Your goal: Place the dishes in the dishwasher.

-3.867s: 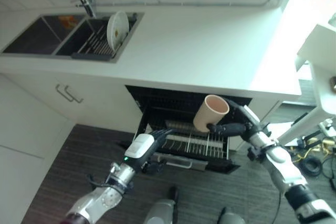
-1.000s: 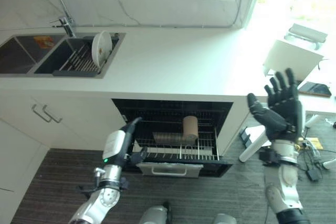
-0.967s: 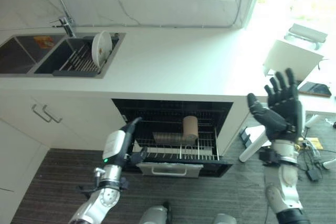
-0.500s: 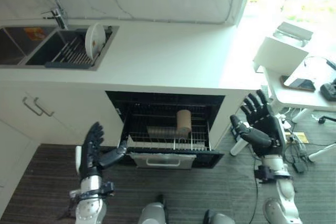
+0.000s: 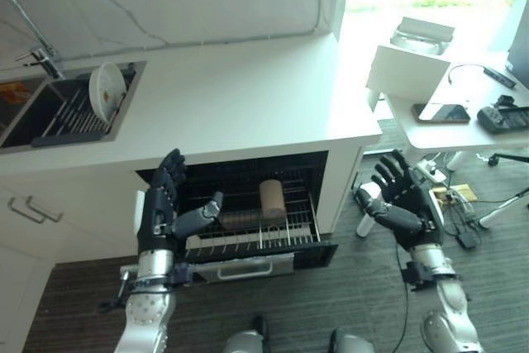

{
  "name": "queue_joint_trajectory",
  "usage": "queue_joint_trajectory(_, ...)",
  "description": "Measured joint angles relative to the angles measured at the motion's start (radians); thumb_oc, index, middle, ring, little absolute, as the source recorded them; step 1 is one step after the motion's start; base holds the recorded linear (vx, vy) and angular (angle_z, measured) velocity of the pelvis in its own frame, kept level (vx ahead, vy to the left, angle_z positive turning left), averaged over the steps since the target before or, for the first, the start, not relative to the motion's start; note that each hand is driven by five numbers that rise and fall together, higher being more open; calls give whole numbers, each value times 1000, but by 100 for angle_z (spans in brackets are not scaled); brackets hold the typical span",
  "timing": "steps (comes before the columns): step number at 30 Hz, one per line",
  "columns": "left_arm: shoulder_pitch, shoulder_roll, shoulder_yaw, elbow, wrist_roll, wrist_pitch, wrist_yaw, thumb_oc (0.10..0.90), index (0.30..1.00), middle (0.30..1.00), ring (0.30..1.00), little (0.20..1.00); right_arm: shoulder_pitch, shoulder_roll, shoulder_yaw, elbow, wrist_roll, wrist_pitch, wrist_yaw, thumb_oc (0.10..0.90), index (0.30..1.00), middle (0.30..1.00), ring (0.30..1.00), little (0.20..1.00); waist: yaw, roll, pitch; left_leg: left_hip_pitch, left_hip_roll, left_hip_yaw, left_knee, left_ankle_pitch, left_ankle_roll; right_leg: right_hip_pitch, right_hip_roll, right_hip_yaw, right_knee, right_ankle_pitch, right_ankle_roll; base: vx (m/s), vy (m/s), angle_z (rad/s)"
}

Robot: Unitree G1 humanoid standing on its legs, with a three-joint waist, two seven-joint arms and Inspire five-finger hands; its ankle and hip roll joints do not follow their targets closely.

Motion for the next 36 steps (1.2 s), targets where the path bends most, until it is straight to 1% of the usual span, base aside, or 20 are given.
queue_joint_trajectory(4,0,5,3,-3,10,0,0,800,900,900,900,900,0,1,0,0,-38,0,-2,800,900,900,900,900,2,-1,0,24,-3,5,-15,-7,-1,5,-9,2,3,-10,4,26,4,-1)
queue_joint_trajectory(5,-6,7,-15,0,-62,20,-24,800,900,900,900,900,-5,-6,0,0,0,53,13,800,900,900,900,900,0,-1,1,26,-29,-48,-14,-13,-6,6,5,41,3,-21,7,108,14,0)
queue_joint_trajectory(6,-18,7,-31,15,-116,50,-40,800,900,900,900,900,-11,-13,0,4,24,110,19,800,900,900,900,900,0,-1,1,29,-33,-60,-16,-11,-1,12,8,55,9,-26,11,116,25,9)
queue_joint_trajectory(8,-37,7,-71,47,-155,94,-50,800,900,900,900,900,-9,-18,9,17,33,166,34,800,900,900,900,900,-4,-3,2,29,-42,-73,-15,-9,2,14,7,58,21,-36,4,82,77,17)
queue_joint_trajectory(13,-23,2,-124,81,-156,121,-66,800,900,900,900,900,-15,-11,21,40,41,174,41,800,900,900,900,900,3,-3,14,2,-42,-112,14,-13,6,20,-14,34,23,-36,-1,41,314,21)
queue_joint_trajectory(15,-23,0,-120,90,-157,120,-53,800,900,900,900,900,-31,-7,13,39,39,172,25,800,900,900,900,900,2,8,40,-31,-47,-136,94,-65,17,27,-31,22,36,-35,-3,20,520,10)
queue_joint_trajectory(17,-28,0,-116,94,-149,119,-32,800,900,900,900,900,-36,-7,5,37,16,171,-10,800,900,900,900,900,0,28,56,-72,-18,-217,203,-132,5,41,-43,14,36,-34,13,-5,550,11)
queue_joint_trajectory(18,-32,-1,-115,96,-148,116,-32,800,900,900,900,900,-33,-13,-4,35,4,170,-19,800,900,900,900,900,-6,25,60,-75,-5,-201,205,-133,-32,42,-65,10,45,-40,26,-12,594,29)
queue_joint_trajectory(19,-41,-3,-115,98,-145,116,-31,800,900,900,900,900,-31,-19,-15,35,-1,169,-28,800,900,900,900,900,-9,14,67,-94,-15,-173,235,-144,-32,44,-95,6,43,-35,38,-3,647,40)
queue_joint_trajectory(20,-53,-2,-113,102,-120,111,-29,800,900,900,900,900,-27,-20,-36,26,-5,168,-46,800,900,900,900,900,-15,29,66,-113,-13,-127,262,-161,-20,60,-120,-12,42,-25,61,9,414,55)
queue_joint_trajectory(22,-84,0,-111,131,-88,109,-16,800,900,900,900,900,-25,-17,-63,26,-11,164,-79,800,900,900,900,900,-24,16,69,-131,-64,-88,288,-179,23,81,-166,-2,16,-20,24,8,390,57)
queue_joint_trajectory(24,-88,12,-92,135,-46,109,11,800,900,900,900,900,-28,-3,-74,26,-7,153,-98,800,900,900,900,900,-20,12,72,-137,-110,-83,299,-188,63,77,-187,54,3,26,-32,13,325,28)
queue_joint_trajectory(25,-88,17,-73,135,-25,109,16,800,900,900,900,900,-28,11,-80,26,-6,147,-99,800,900,900,900,900,-16,13,72,-140,-117,-82,297,-188,81,73,-195,65,5,53,-36,19,276,23)
queue_joint_trajectory(27,-75,46,-21,122,9,113,31,800,900,900,900,900,-21,42,-86,19,2,144,-100,800,900,900,900,900,8,7,73,-117,-139,-71,267,-183,119,55,-202,60,20,111,-28,1,220,-6)
queue_joint_trajectory(29,-47,56,66,106,9,113,56,800,900,900,900,900,-6,60,-87,-19,2,130,-97,800,900,900,900,900,27,9,73,-89,-145,-54,226,-160,122,40,-203,51,59,99,-8,1,222,-20)
queue_joint_trajectory(31,-31,55,143,93,8,108,94,800,900,900,900,900,-13,61,-87,-40,-1,124,-99,800,900,900,900,900,34,13,78,-59,-153,-67,166,-133,149,18,-116,29,143,6,21,12,134,15)
queue_joint_trajectory(33,-18,65,172,93,9,107,132,800,900,900,900,900,-15,50,-88,-43,-1,99,-102,800,900,900,900,900,39,13,77,0,-157,-93,50,-70,136,19,75,23,141,-95,-11,-22,69,36)
queue_joint_trajectory(34,-10,64,172,90,10,107,149,800,900,900,900,900,-29,38,-88,-42,0,94,-102,800,900,900,900,900,49,13,77,10,-164,-92,27,-61,130,0,139,8,142,-116,-34,13,24,9)
queue_joint_trajectory(35,5,63,170,89,22,106,165,800,900,900,900,900,-48,22,-87,-37,0,85,-101,800,900,900,900,900,60,10,77,13,-182,-84,17,-58,132,-26,193,-6,144,-131,-66,39,-22,-4)
queue_joint_trajectory(36,9,63,169,89,28,106,166,800,900,900,900,900,-52,19,-88,-36,1,84,-100,800,900,900,900,900,61,10,76,12,-187,-82,17,-58,132,-32,199,-8,144,-133,-76,49,-41,14)
